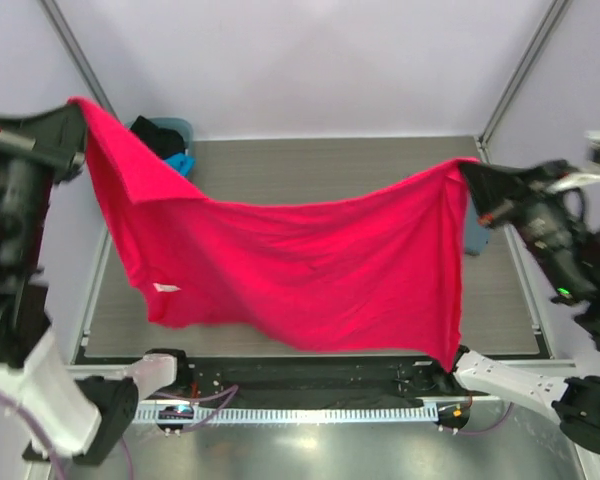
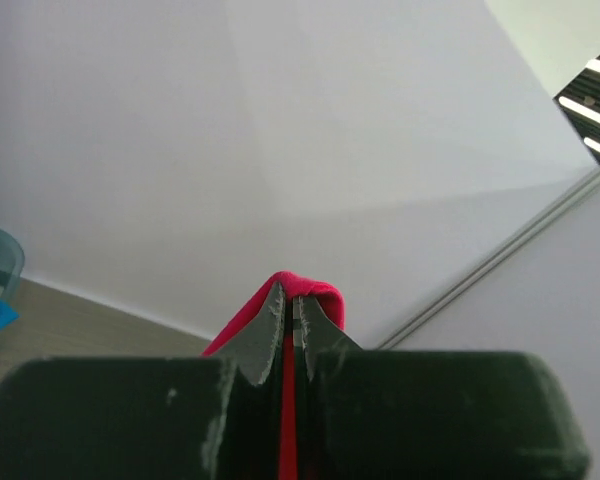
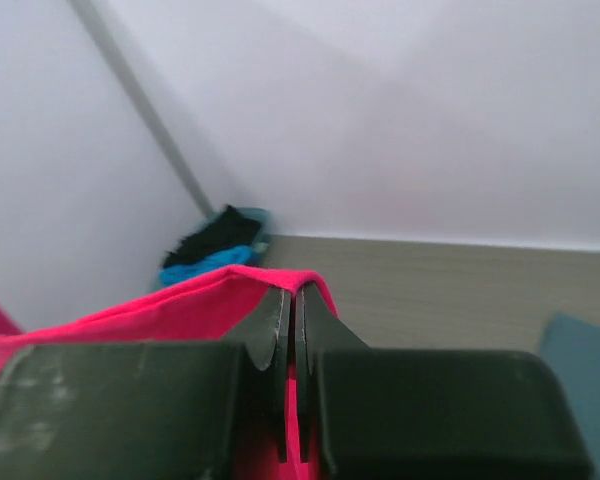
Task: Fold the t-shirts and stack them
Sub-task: Flatten the tshirt out
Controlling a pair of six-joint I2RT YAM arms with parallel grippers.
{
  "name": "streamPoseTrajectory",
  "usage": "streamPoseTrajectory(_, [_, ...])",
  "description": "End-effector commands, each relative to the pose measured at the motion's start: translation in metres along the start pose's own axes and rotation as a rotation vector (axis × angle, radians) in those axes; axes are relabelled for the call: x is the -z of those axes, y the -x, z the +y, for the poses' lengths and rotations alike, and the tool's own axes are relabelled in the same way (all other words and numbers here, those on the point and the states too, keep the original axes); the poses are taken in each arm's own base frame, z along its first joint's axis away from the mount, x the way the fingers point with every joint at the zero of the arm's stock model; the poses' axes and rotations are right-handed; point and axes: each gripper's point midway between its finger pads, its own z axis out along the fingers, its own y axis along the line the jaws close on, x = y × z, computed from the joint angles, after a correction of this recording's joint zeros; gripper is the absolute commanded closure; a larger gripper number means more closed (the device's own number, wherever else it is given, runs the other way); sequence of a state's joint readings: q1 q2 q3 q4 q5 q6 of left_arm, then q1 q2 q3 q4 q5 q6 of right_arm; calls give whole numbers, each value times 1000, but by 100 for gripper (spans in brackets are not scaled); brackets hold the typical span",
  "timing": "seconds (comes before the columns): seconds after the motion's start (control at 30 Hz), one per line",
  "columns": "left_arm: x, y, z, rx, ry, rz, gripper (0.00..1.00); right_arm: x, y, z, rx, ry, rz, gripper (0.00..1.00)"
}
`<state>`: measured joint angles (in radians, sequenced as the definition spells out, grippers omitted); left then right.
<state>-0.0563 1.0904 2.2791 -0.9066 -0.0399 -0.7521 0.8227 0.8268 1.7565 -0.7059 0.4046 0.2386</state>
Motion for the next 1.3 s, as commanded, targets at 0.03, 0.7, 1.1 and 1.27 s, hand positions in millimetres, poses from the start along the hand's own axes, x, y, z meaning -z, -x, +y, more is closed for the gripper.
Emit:
streamPoseTrajectory(0.03, [-107, -80, 38, 30, 71, 241, 100, -69, -68, -40, 190, -335, 157, 99])
streamPoseTrajectory(0.7, [-160, -51, -60, 44, -265, -24, 100, -214, 16, -46, -17, -223, -105, 99])
streamPoseTrajectory(1.1, [-238, -255, 84, -176, 13, 296, 100, -274, -155, -129, -34, -293, 242, 99])
streamPoseTrajectory(1.27, [-248, -308, 182, -279, 219, 418, 100, -270, -242, -194, -110, -437, 361, 99])
